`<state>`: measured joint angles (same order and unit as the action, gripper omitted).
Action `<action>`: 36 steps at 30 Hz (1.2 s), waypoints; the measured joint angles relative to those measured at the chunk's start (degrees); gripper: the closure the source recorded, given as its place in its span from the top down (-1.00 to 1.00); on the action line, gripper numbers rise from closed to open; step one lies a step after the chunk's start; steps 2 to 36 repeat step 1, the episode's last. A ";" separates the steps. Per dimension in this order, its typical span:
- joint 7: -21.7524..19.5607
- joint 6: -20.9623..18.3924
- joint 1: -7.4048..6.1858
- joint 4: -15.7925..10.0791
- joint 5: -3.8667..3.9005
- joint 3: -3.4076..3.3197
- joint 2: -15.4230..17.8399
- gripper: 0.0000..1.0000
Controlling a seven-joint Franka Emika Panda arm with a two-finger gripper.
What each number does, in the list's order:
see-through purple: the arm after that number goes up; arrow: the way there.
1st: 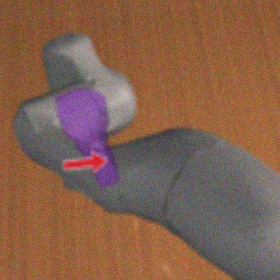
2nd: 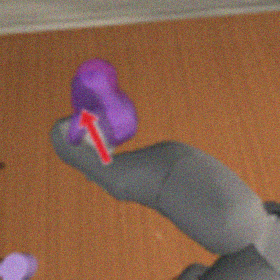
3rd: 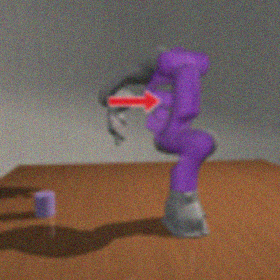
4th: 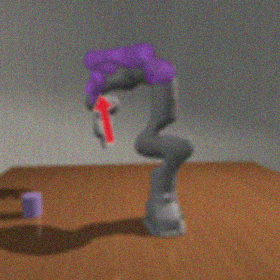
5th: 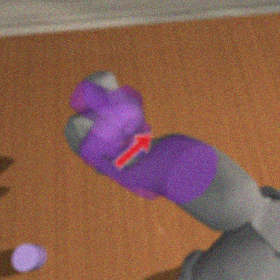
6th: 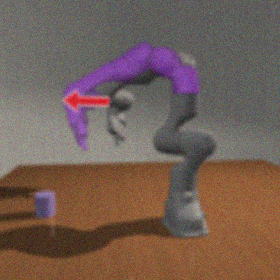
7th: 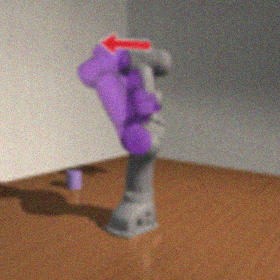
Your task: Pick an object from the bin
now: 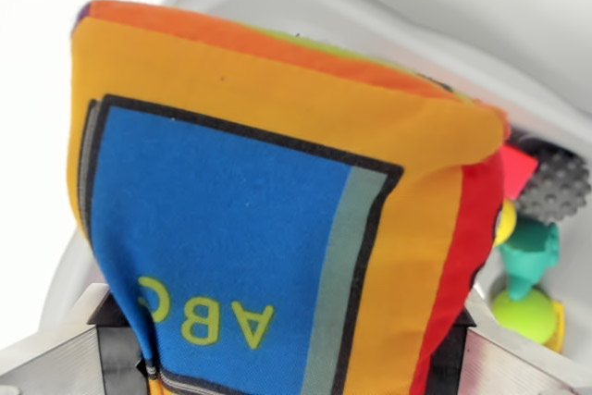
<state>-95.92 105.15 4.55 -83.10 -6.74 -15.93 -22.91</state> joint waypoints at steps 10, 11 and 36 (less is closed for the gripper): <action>0.00 0.00 0.00 0.00 0.00 0.00 0.00 -1.00; 0.00 0.00 0.00 0.00 0.00 0.00 0.00 -1.00; 0.00 0.00 0.00 0.00 0.00 0.00 0.00 -1.00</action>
